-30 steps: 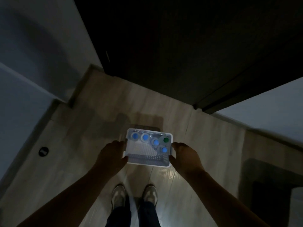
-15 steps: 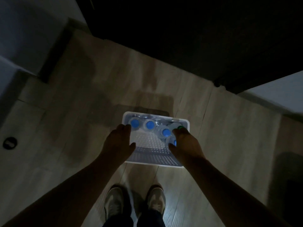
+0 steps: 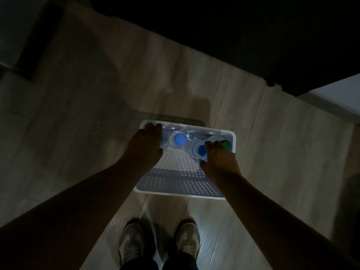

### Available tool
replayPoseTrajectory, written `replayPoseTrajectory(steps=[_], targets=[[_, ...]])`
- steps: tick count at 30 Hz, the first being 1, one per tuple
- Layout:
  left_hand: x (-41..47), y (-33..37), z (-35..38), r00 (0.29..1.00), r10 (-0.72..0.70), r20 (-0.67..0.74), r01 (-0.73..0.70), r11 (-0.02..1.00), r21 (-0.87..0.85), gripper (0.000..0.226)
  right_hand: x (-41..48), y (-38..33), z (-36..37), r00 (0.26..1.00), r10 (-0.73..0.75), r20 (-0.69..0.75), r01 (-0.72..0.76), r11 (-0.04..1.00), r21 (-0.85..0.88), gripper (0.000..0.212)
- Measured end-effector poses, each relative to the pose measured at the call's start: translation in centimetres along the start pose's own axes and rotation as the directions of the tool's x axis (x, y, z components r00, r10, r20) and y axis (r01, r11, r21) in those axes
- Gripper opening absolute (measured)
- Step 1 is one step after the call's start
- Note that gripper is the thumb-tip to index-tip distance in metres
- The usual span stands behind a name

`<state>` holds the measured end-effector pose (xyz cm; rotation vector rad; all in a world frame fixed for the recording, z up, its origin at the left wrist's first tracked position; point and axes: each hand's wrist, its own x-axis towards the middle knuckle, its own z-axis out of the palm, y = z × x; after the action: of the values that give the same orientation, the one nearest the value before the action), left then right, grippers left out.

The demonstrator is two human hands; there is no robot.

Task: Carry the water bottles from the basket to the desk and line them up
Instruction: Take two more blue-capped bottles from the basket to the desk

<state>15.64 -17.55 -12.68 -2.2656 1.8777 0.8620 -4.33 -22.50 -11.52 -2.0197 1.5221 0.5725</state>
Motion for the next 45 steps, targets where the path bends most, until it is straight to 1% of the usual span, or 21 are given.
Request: replayPoseTrajectory(steps=[3,5,7,12,15,19,25,30,33,36,41,42,45], targets=[[0.5,0.1,0.0,1.0,0.013,-0.026,-0.012,0.999,0.039,0.054,0.4,-0.2,0.5,1.0,-0.004,-0.022,0.004,1.0,0.018,0.049],[0.8,0.2,0.0,1.0,0.002,-0.03,0.0,0.998,0.063,0.047,0.7,-0.4,0.8,0.999,0.004,-0.037,-0.003,0.999,0.037,0.052],[1.0,0.2,0.1,1.0,-0.01,-0.025,0.011,0.998,0.054,0.046,0.9,-0.7,0.9,0.999,0.02,-0.047,-0.017,0.998,0.059,0.053],[0.6,0.1,0.3,1.0,-0.028,-0.014,0.027,0.999,-0.047,0.052,1.1,-0.9,1.0,0.999,0.023,-0.042,-0.019,0.995,0.094,0.054],[-0.4,-0.2,0.4,1.0,-0.021,0.02,0.023,0.997,-0.074,0.054,0.6,-0.7,0.8,0.999,0.028,-0.032,-0.025,0.995,0.098,0.055],[-1.9,-0.5,-0.8,1.0,-0.022,0.014,0.024,0.99,-0.14,0.051,-0.9,-0.8,0.0,0.999,0.017,-0.041,-0.012,0.994,0.105,0.049],[-6.1,0.6,-3.7,0.999,-0.018,0.032,0.023,0.985,-0.172,0.046,-5.3,-1.1,-2.8,0.999,0.0,-0.032,0.003,0.994,0.111,0.044],[-10.9,2.1,-8.4,1.0,0.005,0.024,0.001,0.965,-0.262,0.047,-10.1,-2.3,-7.1,0.999,-0.009,-0.04,0.013,0.994,0.109,0.044],[-14.0,3.1,-12.0,0.999,-0.016,-0.035,0.004,0.951,-0.309,0.045,-13.3,-3.0,-10.4,0.998,0.01,-0.059,-0.002,0.991,0.135,0.043],[-17.2,4.6,-16.1,0.994,-0.06,-0.086,0.026,0.936,-0.351,0.042,-17.0,-4.0,-14.1,0.993,0.027,-0.111,-0.006,0.984,0.179,0.043],[-23.2,7.0,-23.6,0.985,-0.071,-0.159,0.001,0.914,-0.406,0.037,-24.9,-6.2,-20.6,0.982,0.024,-0.185,0.019,0.973,0.231,0.04],[-24.5,7.4,-25.3,0.98,-0.063,-0.189,-0.017,0.917,-0.399,0.035,-26.7,-6.7,-21.9,0.977,0.02,-0.214,0.033,0.97,0.241,0.04],[-28.6,9.0,-30.6,0.942,0.038,-0.333,-0.156,0.929,-0.337,0.024,-32.2,-8.6,-25.9,0.946,-0.017,-0.324,0.111,0.955,0.274,0.039]])
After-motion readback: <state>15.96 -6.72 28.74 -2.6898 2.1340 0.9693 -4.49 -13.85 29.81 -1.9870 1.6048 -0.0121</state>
